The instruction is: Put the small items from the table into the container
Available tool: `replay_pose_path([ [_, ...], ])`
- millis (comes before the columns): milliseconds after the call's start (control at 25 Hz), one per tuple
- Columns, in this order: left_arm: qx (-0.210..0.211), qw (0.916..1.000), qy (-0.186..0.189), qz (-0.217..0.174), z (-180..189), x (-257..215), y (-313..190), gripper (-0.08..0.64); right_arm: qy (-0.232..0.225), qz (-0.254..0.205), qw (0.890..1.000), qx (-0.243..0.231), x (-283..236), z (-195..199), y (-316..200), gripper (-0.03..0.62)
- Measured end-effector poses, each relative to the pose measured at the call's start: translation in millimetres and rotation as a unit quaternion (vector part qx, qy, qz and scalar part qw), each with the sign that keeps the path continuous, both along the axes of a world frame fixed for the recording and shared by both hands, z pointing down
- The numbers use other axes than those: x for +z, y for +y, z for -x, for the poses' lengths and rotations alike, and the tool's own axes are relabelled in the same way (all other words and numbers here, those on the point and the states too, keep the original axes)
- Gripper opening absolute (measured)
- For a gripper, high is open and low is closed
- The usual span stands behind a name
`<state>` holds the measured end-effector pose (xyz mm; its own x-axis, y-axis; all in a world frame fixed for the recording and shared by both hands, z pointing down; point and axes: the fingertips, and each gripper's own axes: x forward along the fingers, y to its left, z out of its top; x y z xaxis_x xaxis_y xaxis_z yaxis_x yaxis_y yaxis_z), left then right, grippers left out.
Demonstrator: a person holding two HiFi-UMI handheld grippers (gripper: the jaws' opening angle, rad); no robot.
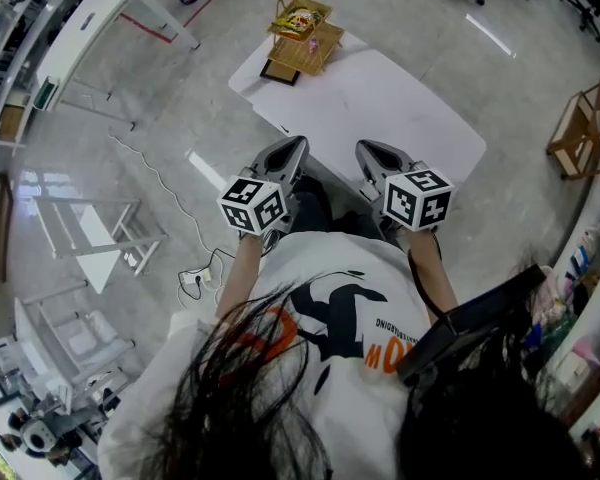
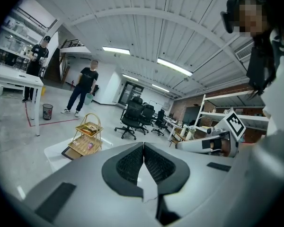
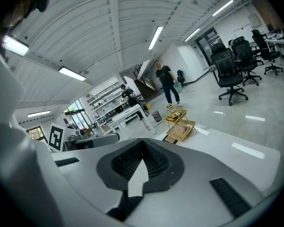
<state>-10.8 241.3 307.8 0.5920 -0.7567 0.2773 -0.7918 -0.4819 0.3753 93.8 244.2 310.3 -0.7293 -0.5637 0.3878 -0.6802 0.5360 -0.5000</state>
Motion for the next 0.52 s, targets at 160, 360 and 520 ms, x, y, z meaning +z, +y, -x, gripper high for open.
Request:
replay_pose_path([
  [160,-0.008,1.0000,0.001,-0.001,8,0,-1,0.006,0.004,-0.002,1.000,-0.007,2,6,-2,0.015],
  [360,-0.015,0.9999,-0.002,-0.006,14,-2,2,0.006,0.007,-0.004,1.000,-0.012,2,9,-4,0.015],
  [520,-0.027,0.9996,0.000,-0.005,24,-4,2,0.006,0.016,-0.008,1.000,-0.021,1,15,-4,0.015],
])
